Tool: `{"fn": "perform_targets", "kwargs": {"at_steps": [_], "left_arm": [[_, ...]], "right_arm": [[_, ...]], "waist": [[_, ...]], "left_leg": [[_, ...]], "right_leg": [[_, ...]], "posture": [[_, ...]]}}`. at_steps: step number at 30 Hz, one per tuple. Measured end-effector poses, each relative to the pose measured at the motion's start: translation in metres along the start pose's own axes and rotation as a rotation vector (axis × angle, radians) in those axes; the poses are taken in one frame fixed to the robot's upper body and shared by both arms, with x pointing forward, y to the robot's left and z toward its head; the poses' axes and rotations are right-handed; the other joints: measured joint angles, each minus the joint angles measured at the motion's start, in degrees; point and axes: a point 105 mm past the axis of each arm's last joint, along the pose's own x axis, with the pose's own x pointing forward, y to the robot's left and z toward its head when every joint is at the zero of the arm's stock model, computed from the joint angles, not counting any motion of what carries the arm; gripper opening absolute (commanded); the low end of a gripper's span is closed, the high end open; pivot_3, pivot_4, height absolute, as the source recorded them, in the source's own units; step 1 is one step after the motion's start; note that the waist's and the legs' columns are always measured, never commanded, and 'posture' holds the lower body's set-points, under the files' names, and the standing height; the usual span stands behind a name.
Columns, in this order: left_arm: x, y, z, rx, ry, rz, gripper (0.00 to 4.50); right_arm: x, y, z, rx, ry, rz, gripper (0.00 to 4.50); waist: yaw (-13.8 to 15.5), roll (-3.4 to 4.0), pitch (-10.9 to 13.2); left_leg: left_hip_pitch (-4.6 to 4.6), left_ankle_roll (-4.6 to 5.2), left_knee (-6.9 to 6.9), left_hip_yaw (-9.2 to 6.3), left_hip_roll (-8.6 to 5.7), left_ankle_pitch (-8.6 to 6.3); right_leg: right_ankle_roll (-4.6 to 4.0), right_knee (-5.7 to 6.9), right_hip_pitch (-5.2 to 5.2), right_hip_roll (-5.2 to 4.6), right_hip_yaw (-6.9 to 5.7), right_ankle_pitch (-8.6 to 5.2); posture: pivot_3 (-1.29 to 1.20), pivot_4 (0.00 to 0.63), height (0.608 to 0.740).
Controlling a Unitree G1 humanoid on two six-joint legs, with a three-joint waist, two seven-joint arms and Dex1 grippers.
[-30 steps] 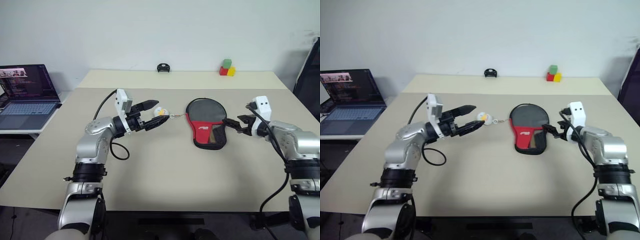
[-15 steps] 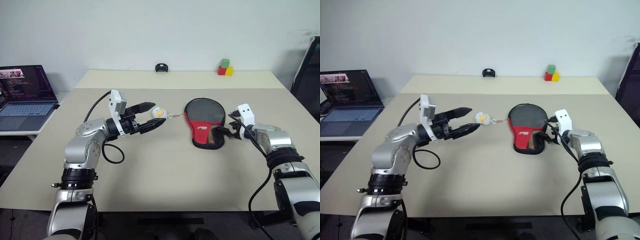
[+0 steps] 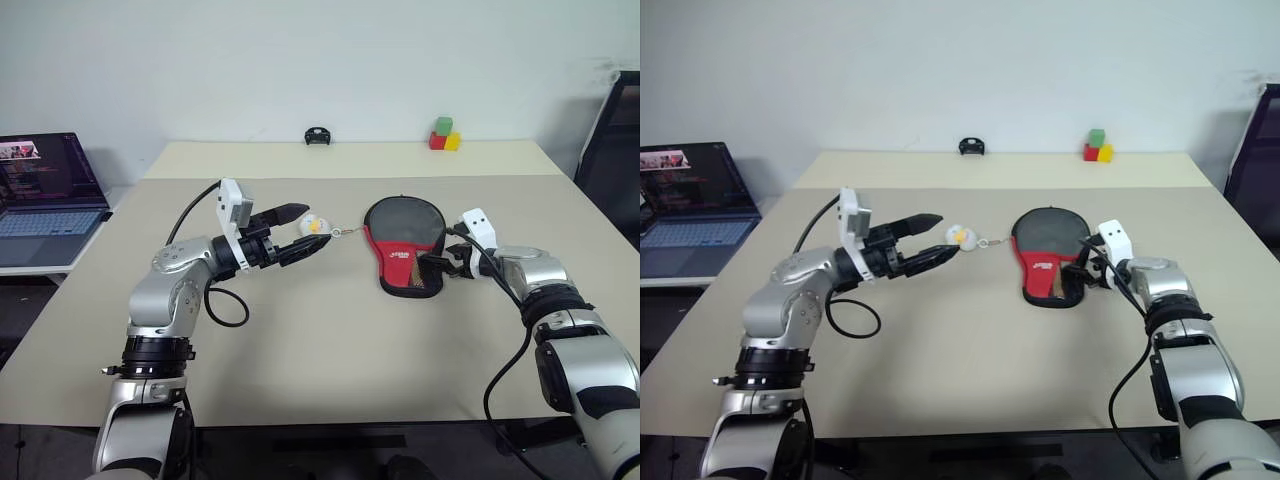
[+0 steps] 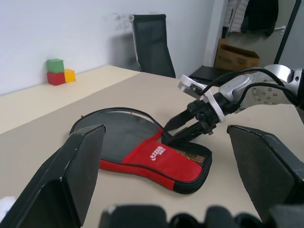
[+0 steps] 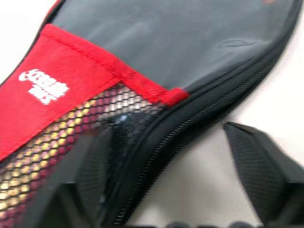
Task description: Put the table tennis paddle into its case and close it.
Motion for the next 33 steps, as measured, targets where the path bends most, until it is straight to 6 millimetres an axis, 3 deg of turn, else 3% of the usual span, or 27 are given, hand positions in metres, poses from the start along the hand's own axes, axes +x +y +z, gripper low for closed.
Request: {"fn": "perform_targets", "kwargs": {"at_steps": [5,10,19,24,33], "left_arm": [[0.0,0.0,0.0,0.003,0.004,0.002,4.5],[-0.006,0.003,0.0,0.017,0.024,0.014,4.5],[-0.043,-0.005,-0.031,-0.014,0.171,-0.009,4.5],[-0.062,-0.017,-0.042,-0.031,0.255,-0.064,4.5],[-0.08,-0.03,-0.05,-0.05,0.324,-0.121,4.5]], "right_arm": [[0.007,0.007,0.001,0.001,0.009,0.017,1.32],[0.012,0.01,0.001,-0.004,0.013,-0.004,0.01],[0.015,0.018,0.003,0.039,0.007,0.013,0.01],[0.014,0.035,0.001,0.038,0.005,0.074,0.01],[0.002,0.074,-0.011,0.033,0.024,0.181,0.01]], "waist": [[-0.2,0.0,0.0],[-0.3,-0.01,0.0],[-0.9,0.01,0.0],[-1.2,0.01,0.0],[-1.3,0.02,0.0]], "left_leg": [[0.07,0.0,0.01,0.01,0.0,0.0],[0.17,0.03,0.01,0.03,0.0,-0.02],[0.21,0.08,-0.01,0.01,0.02,-0.04],[0.19,0.1,-0.07,0.0,0.05,-0.06],[0.17,0.13,-0.11,-0.04,0.05,-0.08]], "right_leg": [[-0.01,0.12,0.0,0.0,0.03,0.01],[-0.01,0.26,0.02,0.0,0.07,0.01],[-0.02,0.33,0.01,0.0,0.07,0.0],[-0.03,0.29,-0.01,0.01,0.05,0.0],[-0.03,0.23,-0.02,0.02,0.04,-0.01]], "posture": [[0.0,0.15,0.74],[0.0,0.15,0.74],[0.0,0.15,0.74],[0.0,0.15,0.74],[0.0,0.15,0.74]]}}
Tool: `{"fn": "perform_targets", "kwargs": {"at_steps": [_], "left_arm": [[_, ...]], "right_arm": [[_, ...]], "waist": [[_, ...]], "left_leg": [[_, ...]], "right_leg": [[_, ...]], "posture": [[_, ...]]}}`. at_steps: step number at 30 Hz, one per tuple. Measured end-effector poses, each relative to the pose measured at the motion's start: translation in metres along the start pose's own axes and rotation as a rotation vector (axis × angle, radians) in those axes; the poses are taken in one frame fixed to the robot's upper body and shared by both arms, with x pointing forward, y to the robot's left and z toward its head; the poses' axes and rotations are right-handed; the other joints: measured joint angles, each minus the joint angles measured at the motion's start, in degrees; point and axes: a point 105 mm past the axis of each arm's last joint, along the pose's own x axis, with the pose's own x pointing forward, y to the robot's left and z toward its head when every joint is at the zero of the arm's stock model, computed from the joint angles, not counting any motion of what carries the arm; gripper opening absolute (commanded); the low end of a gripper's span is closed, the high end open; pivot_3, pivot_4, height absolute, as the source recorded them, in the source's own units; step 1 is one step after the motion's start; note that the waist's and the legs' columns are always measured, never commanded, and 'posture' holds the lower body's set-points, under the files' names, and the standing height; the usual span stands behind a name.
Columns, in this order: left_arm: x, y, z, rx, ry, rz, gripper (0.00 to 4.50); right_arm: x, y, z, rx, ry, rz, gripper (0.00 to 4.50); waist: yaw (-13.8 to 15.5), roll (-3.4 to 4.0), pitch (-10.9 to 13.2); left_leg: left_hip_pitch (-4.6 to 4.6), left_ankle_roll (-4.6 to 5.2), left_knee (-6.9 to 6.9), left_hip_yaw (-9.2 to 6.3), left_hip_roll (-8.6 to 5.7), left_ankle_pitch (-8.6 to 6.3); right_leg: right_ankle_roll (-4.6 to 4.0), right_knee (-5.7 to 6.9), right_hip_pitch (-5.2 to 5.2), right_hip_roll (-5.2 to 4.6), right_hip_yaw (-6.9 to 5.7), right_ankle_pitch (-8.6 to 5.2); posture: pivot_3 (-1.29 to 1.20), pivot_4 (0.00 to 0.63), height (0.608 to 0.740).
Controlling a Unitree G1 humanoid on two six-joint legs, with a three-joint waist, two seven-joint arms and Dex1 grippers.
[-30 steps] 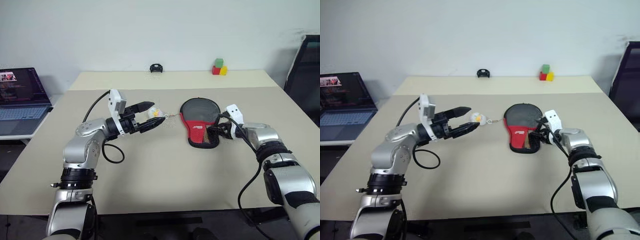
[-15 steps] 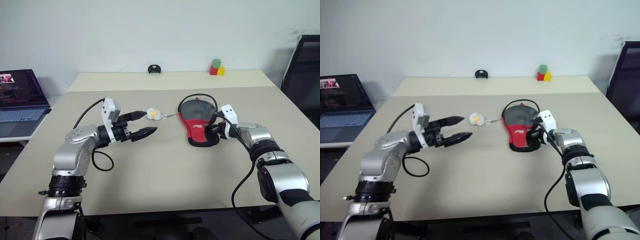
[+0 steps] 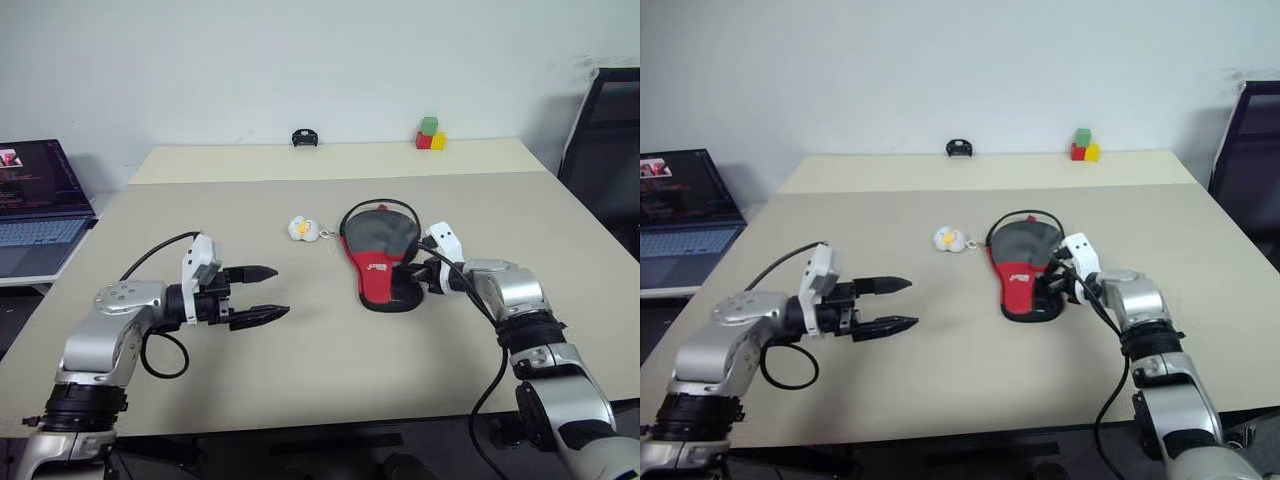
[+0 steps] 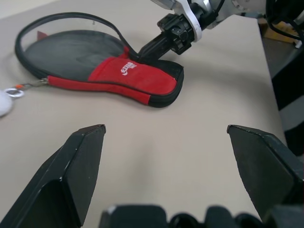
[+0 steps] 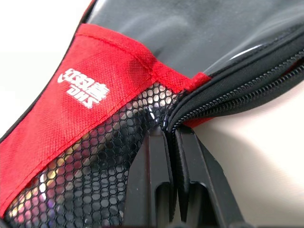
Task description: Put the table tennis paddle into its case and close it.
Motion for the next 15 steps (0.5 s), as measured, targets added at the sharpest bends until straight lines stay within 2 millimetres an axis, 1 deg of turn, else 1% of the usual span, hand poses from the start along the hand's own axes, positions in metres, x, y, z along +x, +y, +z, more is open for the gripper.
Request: {"fn": "perform_targets", "kwargs": {"at_steps": [5,15], "left_arm": [[0.001,-0.009,-0.003,-0.009,0.014,-0.032,4.5],[0.003,-0.029,-0.01,-0.034,0.031,-0.093,4.5]], "right_arm": [[-0.004,0.029,-0.01,0.021,0.012,0.06,0.01],[-0.018,0.071,-0.027,0.141,0.023,0.079,0.01]], "waist": [[0.0,0.0,0.0],[0.3,0.0,0.0]], "left_leg": [[-0.01,0.01,-0.01,-0.01,0.0,0.0],[-0.03,0.01,-0.04,-0.07,0.0,-0.01]], "right_leg": [[0.0,-0.01,0.0,0.0,0.0,0.0],[0.0,-0.08,0.0,0.0,-0.02,0.0]], "posture": [[0.0,0.15,0.74],[0.0,0.15,0.74]]}}
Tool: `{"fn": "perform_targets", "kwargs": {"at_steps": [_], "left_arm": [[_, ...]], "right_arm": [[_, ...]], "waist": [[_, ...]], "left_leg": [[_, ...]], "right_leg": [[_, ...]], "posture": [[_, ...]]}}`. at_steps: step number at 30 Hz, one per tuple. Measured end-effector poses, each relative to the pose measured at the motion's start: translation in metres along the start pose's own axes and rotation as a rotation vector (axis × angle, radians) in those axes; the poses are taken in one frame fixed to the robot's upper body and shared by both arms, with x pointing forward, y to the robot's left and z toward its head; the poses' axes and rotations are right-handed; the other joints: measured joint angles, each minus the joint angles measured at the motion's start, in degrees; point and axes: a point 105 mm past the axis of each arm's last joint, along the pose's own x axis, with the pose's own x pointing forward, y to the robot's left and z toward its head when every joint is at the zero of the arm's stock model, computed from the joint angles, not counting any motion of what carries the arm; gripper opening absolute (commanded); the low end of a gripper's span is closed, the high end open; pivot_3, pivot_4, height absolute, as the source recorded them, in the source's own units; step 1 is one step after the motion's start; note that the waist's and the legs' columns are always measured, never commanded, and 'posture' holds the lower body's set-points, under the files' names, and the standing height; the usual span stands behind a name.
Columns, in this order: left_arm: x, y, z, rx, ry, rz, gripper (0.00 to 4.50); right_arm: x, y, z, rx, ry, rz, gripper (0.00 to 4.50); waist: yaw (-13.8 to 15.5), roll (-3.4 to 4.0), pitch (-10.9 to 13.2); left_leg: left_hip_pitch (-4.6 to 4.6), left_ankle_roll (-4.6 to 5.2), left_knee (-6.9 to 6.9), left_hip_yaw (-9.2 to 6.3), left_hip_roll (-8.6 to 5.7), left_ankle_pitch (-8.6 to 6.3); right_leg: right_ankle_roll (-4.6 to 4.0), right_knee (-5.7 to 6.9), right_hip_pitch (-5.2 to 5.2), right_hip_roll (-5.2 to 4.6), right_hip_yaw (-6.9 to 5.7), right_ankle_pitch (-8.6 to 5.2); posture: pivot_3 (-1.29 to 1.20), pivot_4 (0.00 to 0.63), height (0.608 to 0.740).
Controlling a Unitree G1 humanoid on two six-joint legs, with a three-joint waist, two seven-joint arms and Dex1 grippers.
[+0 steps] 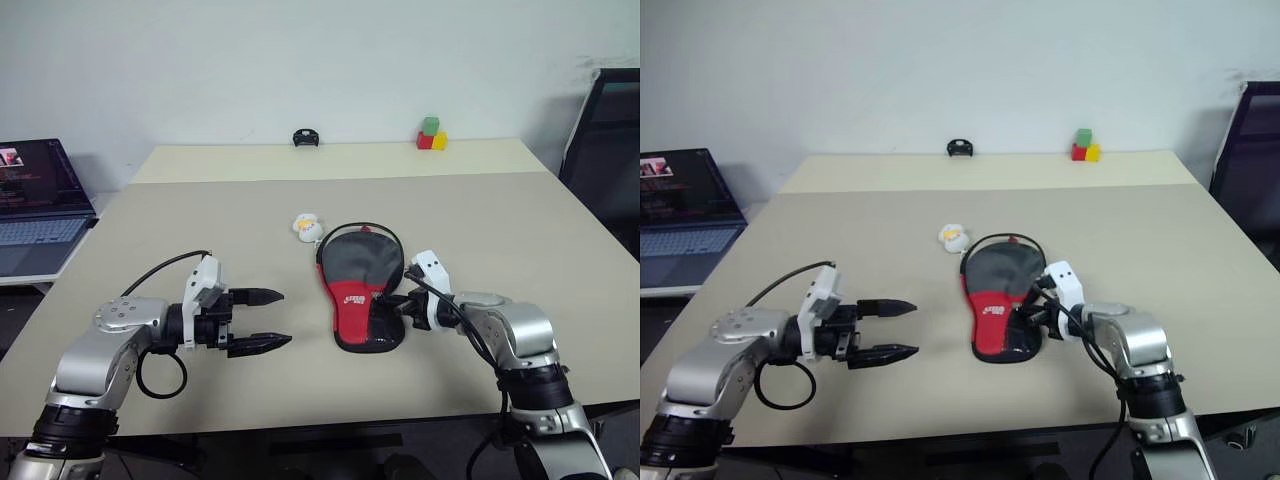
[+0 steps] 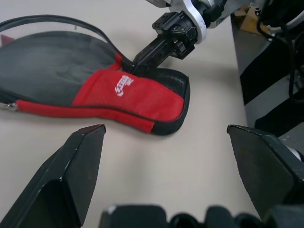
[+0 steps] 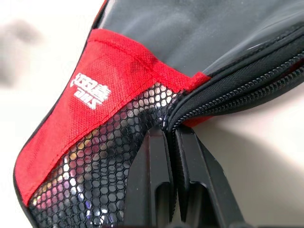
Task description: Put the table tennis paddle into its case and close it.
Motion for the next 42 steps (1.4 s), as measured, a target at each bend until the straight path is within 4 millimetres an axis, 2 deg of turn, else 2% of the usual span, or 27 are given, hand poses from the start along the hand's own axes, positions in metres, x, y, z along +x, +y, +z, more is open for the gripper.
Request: {"fn": "perform_targets", "kwargs": {"at_steps": [8,16,24,42], "left_arm": [[0.002,-0.015,-0.003,-0.024,0.004,-0.044,4.5],[-0.001,-0.027,-0.008,-0.038,0.038,-0.088,4.5],[0.001,-0.03,-0.01,-0.043,0.043,-0.103,4.5],[0.001,-0.031,-0.011,-0.048,0.044,-0.107,4.5]], "right_arm": [[-0.015,0.021,-0.018,0.101,0.005,-0.017,0.01],[-0.027,0.039,-0.037,0.122,0.058,0.013,0.01],[-0.035,0.038,-0.041,0.121,0.08,0.019,0.01],[-0.037,0.039,-0.046,0.143,0.087,0.019,0.01]], "waist": [[0.9,0.0,0.0],[1.2,0.0,0.0],[1.3,0.0,0.0],[1.3,0.0,0.0]], "left_leg": [[-0.02,0.0,-0.05,-0.03,-0.01,0.0],[-0.02,0.0,-0.06,-0.05,-0.01,0.0],[-0.03,0.01,-0.06,-0.05,-0.02,-0.01],[-0.03,0.01,-0.06,-0.05,-0.02,-0.01]], "right_leg": [[0.0,-0.13,0.0,0.0,-0.02,0.0],[0.0,-0.19,0.04,0.0,-0.06,0.0],[0.0,-0.22,0.05,0.0,-0.07,-0.01],[0.0,-0.23,0.06,0.0,-0.08,-0.01]], "posture": [[0.0,0.15,0.74],[0.0,0.15,0.74],[0.0,0.15,0.74],[0.0,0.15,0.74]]}}
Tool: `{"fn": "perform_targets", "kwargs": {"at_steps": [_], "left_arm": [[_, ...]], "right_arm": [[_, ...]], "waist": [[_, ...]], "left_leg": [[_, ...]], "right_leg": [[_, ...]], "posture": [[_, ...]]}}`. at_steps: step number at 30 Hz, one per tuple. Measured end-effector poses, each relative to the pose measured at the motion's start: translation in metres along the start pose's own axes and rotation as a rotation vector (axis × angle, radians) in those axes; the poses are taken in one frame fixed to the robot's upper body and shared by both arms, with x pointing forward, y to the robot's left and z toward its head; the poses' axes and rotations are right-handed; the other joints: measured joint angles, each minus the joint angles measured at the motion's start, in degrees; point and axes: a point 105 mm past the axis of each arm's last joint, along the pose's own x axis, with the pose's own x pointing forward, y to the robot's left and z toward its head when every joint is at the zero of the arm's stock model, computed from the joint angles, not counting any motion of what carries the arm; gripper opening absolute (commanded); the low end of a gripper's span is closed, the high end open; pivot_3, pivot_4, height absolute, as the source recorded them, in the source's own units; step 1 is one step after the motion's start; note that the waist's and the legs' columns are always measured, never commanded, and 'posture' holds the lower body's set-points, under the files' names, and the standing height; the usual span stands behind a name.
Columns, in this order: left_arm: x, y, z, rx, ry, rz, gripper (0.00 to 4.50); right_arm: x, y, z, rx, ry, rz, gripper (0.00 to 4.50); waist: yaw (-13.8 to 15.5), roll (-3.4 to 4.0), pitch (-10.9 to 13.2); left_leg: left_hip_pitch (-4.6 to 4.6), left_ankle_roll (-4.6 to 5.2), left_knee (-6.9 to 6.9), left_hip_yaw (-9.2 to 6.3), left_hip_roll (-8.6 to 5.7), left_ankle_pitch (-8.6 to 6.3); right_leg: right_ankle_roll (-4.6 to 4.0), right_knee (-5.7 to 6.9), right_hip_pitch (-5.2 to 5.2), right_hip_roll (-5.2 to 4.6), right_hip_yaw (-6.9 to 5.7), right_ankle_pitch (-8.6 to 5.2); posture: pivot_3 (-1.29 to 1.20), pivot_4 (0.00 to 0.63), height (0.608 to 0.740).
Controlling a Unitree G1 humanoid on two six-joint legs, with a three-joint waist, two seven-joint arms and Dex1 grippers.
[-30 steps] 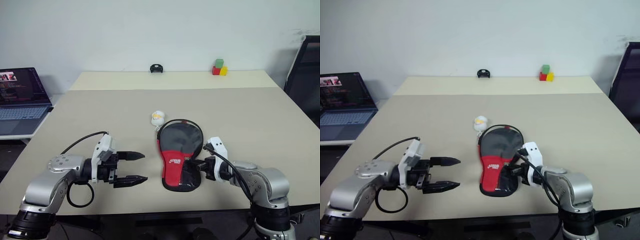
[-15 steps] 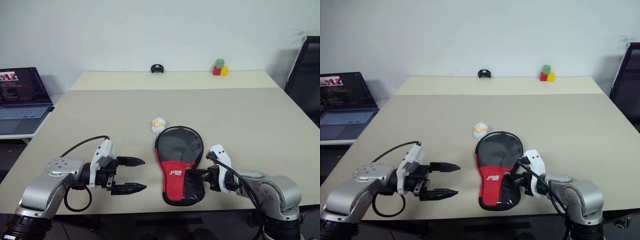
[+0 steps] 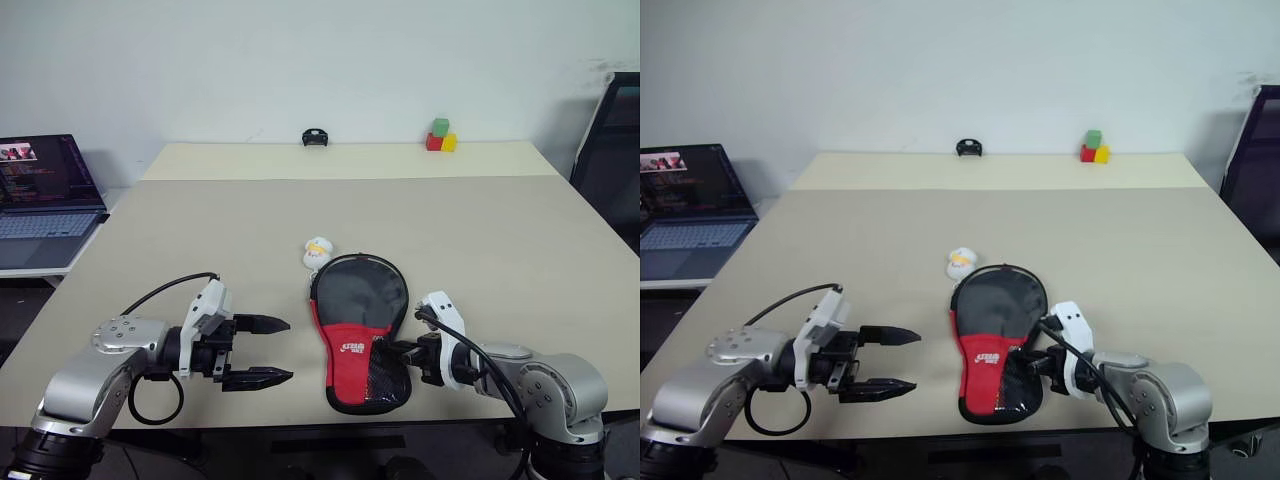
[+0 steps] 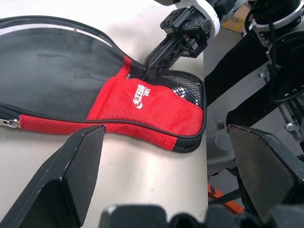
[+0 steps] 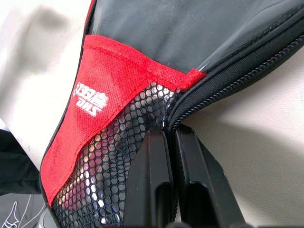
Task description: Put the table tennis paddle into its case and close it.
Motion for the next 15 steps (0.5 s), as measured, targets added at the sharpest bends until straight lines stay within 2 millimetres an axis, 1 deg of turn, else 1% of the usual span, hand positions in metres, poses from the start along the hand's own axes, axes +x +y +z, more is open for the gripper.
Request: {"fn": "perform_targets", "kwargs": {"at_steps": [4,6,7,14,15], "left_arm": [[0.0007,-0.0002,-0.0003,0.001,0.001,-0.003,4.5],[0.0006,0.0,-0.0001,0.002,0.001,-0.002,4.5],[0.0006,0.0001,0.0001,0.003,0.0,-0.002,4.5],[0.0003,0.0007,0.0008,0.018,-0.003,0.001,4.5],[0.0003,0.0008,0.0009,0.019,-0.003,0.002,4.5]], "right_arm": [[0.0003,-0.0009,-0.0008,0.003,0.001,-0.01,0.01],[0.0007,-0.0012,-0.0011,0.007,0.0,-0.015,0.53],[0.0007,-0.0018,-0.0021,0.012,0.004,-0.021,0.69],[-0.0026,0.0028,-0.005,0.011,-0.011,-0.014,2.89],[-0.004,0.0029,-0.0053,0.013,-0.017,-0.013,2.89]], "waist": [[0.0,0.0,0.0],[0.1,0.0,0.0],[0.1,0.0,0.0],[0.3,-0.01,0.0],[0.4,-0.01,0.0]], "left_leg": [[0.0,0.0,0.0,0.0,0.0,0.0],[0.0,0.0,0.0,0.0,0.0,0.0],[0.01,0.0,0.0,0.0,0.0,0.0],[0.04,0.0,0.01,-0.01,0.0,0.0],[0.04,0.0,0.02,-0.02,-0.01,0.0]], "right_leg": [[0.0,0.0,0.0,0.0,0.0,0.0],[0.0,0.0,0.01,0.0,0.0,0.0],[0.0,0.0,0.01,0.0,0.0,0.0],[0.01,0.0,0.07,0.0,-0.01,0.0],[0.01,0.0,0.08,0.0,-0.01,0.0]], "posture": [[0.0,0.15,0.74],[0.0,0.15,0.74],[0.0,0.15,0.74],[0.0,0.15,0.74],[0.0,0.15,0.74]]}}
